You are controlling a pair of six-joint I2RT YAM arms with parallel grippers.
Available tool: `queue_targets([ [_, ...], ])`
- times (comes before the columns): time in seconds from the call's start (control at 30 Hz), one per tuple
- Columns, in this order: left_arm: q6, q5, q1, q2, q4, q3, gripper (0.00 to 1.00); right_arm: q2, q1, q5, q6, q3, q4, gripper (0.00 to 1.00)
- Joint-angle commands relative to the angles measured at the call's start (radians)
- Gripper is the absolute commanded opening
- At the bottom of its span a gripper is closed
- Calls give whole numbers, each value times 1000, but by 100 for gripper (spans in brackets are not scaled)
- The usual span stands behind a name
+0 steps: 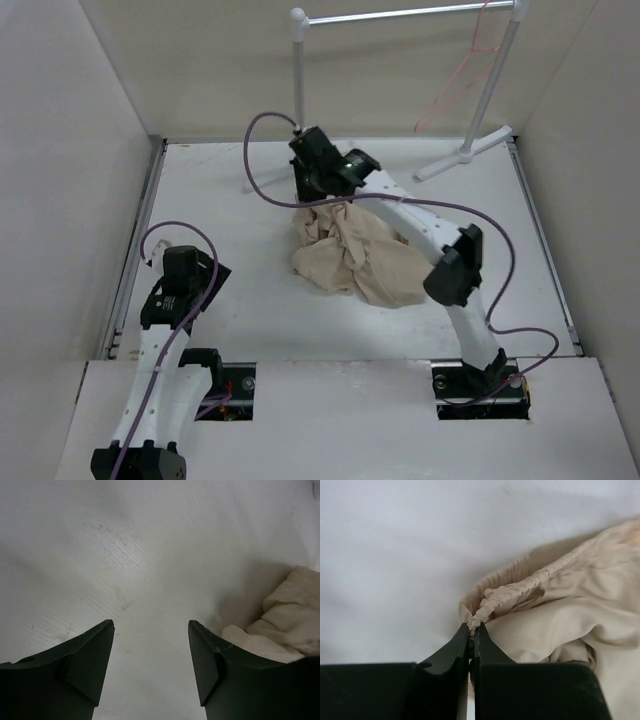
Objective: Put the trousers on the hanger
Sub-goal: Flatten out the trousers at the center of the board.
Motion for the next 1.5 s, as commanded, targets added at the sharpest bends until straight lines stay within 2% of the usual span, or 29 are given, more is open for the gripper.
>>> queue_targets([
  [0.0,-12,-22,19,45,68,74,59,-361,63,-80,53,102,156,4],
  [0.13,-6,-48,60,102,76,139,61,-525,70,-120,98,206,193,4],
  [0.23,0,-61,91,140,74,206,62,-713,57,-116,122,118,288,6],
  [0.33,24,-87,106,179,65,287,64,-965,-56,-113,190,-181,414,6],
  [0.5,58,-105,98,225,44,355,67,-1303,-384,-210,378,-799,495,8],
  [0.63,81,-127,82,236,36,322,68,-1456,-582,-309,483,-1245,549,9],
  [0.73,90,-145,8,252,13,268,67,-1483,-709,-330,509,-1439,574,7],
  [0.9,106,-235,-81,288,11,197,68,-1464,-825,-321,482,-1536,566,7],
  [1.03,104,-282,-129,372,65,179,69,-1460,-849,-301,468,-1564,537,7],
  [1.23,106,-305,-132,545,185,191,70,-1489,-920,-212,455,-1599,457,9],
  [1.37,103,-305,-115,637,274,231,70,-1500,-950,-137,443,-1624,405,16],
  [1.47,100,-291,-84,725,317,274,70,-1510,-949,-132,440,-1647,399,33],
])
